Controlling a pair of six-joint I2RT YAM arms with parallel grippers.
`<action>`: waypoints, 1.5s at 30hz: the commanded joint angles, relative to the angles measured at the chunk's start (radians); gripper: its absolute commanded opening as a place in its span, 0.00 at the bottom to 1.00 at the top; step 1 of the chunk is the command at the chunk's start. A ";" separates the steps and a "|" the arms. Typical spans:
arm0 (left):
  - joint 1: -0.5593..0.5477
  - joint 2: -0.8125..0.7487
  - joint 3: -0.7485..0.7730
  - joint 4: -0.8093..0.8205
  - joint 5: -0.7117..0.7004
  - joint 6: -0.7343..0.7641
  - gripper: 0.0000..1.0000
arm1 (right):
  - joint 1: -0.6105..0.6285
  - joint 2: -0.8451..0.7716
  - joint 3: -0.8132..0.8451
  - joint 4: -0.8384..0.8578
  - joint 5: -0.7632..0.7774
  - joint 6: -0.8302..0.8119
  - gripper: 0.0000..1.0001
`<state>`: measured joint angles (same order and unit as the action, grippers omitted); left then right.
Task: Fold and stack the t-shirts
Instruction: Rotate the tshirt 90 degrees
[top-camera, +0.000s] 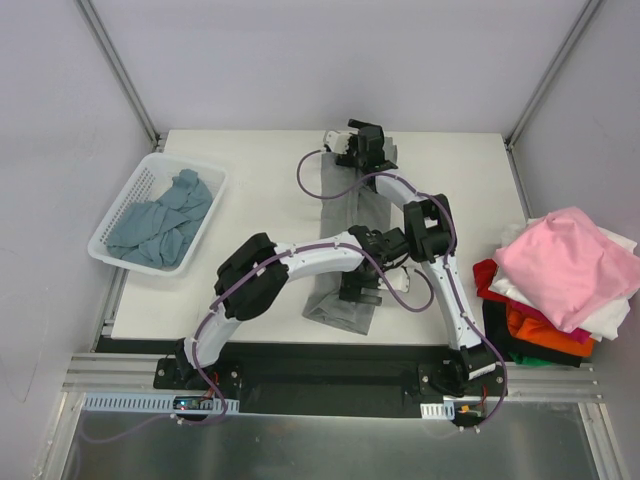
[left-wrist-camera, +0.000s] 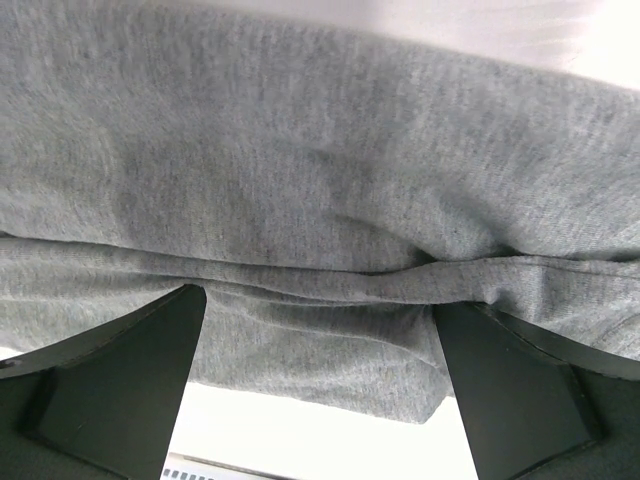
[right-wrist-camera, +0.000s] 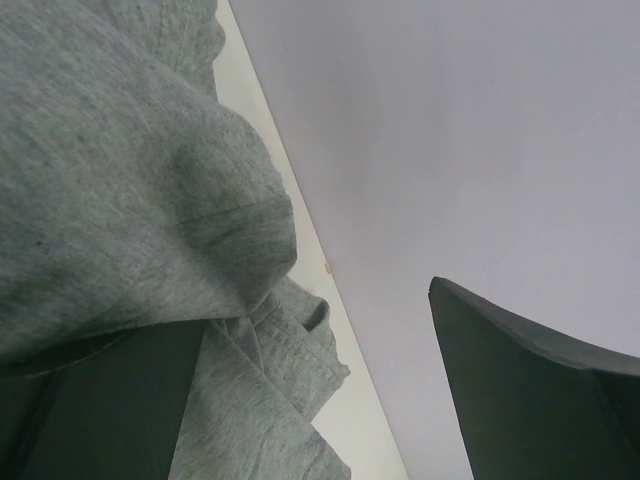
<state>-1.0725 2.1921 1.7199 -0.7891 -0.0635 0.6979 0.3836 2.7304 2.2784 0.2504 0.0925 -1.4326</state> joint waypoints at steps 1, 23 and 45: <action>-0.060 0.024 -0.074 0.090 0.068 -0.064 0.99 | 0.018 0.003 0.044 0.038 -0.016 0.006 0.96; -0.050 -0.074 -0.169 0.218 -0.174 -0.071 0.99 | -0.022 -0.207 -0.235 0.213 0.075 0.078 0.96; -0.047 -0.216 -0.171 0.261 -0.341 -0.012 0.99 | 0.000 -0.307 -0.213 0.145 0.150 0.081 0.96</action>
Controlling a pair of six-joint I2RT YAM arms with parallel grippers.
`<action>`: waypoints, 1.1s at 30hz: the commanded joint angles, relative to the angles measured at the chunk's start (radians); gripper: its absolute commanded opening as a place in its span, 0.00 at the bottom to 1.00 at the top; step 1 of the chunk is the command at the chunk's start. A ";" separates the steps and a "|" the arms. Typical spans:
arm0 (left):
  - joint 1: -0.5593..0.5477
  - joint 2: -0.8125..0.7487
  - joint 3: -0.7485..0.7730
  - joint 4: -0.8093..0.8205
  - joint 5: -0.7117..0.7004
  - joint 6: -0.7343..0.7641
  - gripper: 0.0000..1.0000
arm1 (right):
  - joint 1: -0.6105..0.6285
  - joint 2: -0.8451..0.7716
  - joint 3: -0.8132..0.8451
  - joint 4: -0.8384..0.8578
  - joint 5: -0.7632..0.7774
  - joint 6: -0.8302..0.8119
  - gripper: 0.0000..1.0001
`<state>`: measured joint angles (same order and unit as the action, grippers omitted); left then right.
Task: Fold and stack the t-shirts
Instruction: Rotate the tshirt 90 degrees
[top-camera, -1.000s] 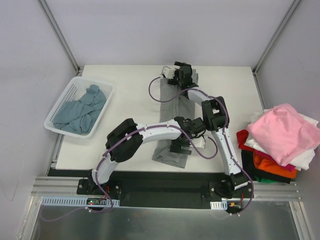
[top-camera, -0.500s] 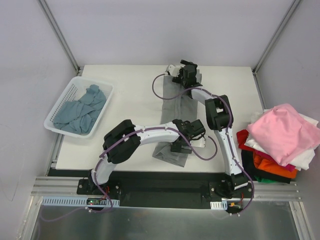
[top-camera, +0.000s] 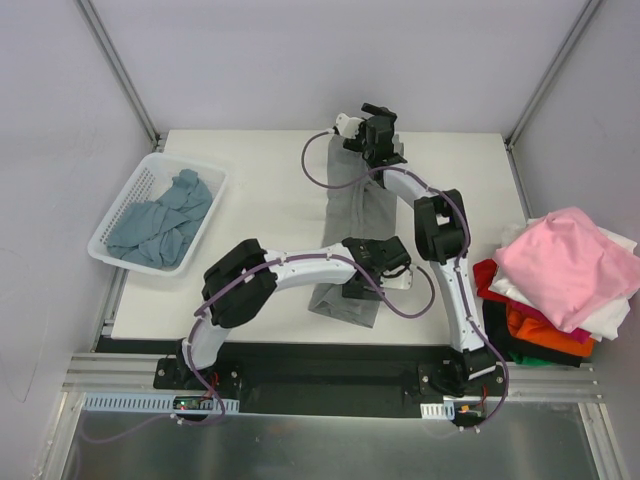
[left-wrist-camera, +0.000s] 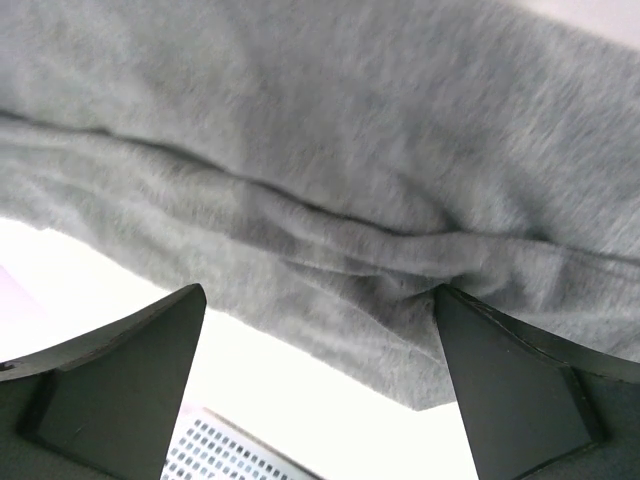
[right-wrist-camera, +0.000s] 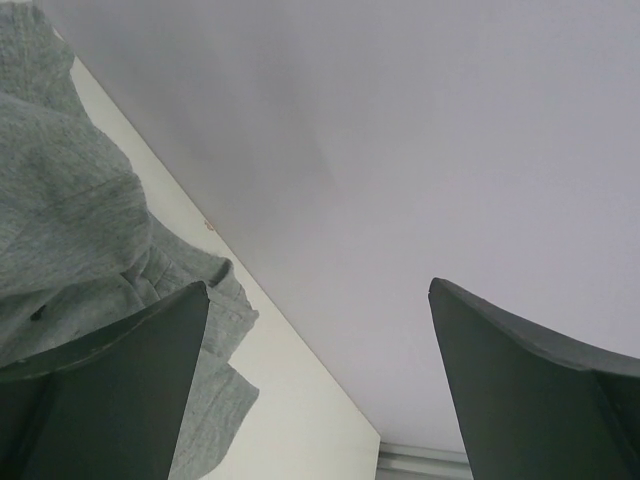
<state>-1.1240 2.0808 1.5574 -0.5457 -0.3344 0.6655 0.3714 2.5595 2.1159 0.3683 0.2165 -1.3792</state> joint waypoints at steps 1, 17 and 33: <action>0.004 -0.123 -0.008 0.018 -0.078 0.025 0.99 | 0.015 -0.166 -0.068 0.029 0.027 0.025 0.96; 0.030 -0.398 -0.125 0.061 -0.098 0.036 0.99 | -0.005 -0.446 -0.399 -0.110 0.151 0.031 0.96; 0.574 -0.414 0.035 0.090 0.253 -0.193 0.99 | 0.144 -0.725 -0.571 -1.020 -0.005 0.480 0.96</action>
<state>-0.6388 1.6474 1.5330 -0.4789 -0.1894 0.5961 0.4351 1.9667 1.6169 -0.3691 0.3264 -1.0821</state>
